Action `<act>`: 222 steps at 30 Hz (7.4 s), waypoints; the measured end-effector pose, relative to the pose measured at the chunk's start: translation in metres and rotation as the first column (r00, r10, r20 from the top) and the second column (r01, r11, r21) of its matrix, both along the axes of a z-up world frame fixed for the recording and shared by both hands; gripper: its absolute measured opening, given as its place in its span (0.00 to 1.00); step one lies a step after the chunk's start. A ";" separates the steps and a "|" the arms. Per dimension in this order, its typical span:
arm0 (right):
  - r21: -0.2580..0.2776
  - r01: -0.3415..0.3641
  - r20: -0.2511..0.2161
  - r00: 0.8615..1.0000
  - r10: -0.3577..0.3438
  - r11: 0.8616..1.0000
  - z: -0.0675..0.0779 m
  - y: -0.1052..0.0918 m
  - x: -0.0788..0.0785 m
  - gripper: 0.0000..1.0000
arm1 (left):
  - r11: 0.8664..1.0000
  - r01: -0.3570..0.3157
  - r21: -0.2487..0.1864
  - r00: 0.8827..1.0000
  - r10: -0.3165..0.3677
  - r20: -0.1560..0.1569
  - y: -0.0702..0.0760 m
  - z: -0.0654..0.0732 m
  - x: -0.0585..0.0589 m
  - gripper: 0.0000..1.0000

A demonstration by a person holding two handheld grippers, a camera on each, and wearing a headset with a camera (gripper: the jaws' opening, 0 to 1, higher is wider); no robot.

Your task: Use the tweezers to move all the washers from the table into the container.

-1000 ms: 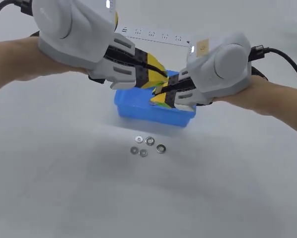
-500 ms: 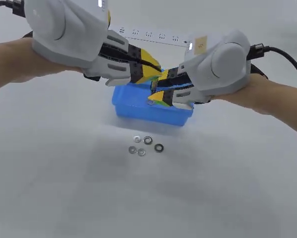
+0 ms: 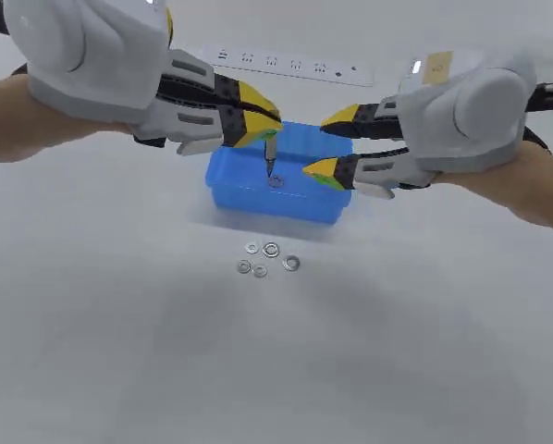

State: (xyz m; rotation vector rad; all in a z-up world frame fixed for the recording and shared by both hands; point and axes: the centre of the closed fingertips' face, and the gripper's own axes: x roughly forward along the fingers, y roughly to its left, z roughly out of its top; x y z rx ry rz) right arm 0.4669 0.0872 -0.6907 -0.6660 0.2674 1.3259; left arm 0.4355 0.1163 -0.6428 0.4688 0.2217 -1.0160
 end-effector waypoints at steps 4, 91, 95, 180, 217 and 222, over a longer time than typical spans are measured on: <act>0.033 0.031 -0.017 0.999 -0.031 0.999 0.007 -0.013 -0.007 0.33 | 1.000 -0.014 -0.005 1.000 0.014 -0.005 0.002 0.001 -0.012 0.05; 0.056 0.146 -0.322 0.939 -0.120 0.988 -0.056 -0.056 -0.134 0.98 | 0.994 -0.016 -0.112 0.992 0.002 -0.124 -0.020 -0.051 -0.073 0.05; 0.058 0.150 -0.326 0.937 -0.123 0.987 -0.057 -0.056 -0.134 0.97 | 0.993 -0.015 -0.119 0.992 0.000 -0.127 -0.021 -0.050 -0.073 0.05; 0.050 -0.224 -0.257 0.939 0.229 0.973 -0.085 0.046 -0.106 0.09 | 0.995 0.086 -0.056 0.961 -0.098 -0.260 -0.021 -0.061 -0.071 0.08; 0.142 -0.187 -0.176 0.962 0.211 0.972 -0.014 0.047 -0.100 0.09 | 0.976 -0.205 -0.077 0.962 0.186 -0.201 0.031 -0.046 -0.103 0.85; 0.179 -0.191 -0.138 0.966 0.217 0.965 0.011 0.057 -0.094 0.09 | 0.966 -0.233 -0.112 0.957 0.208 -0.202 0.031 -0.046 -0.109 0.92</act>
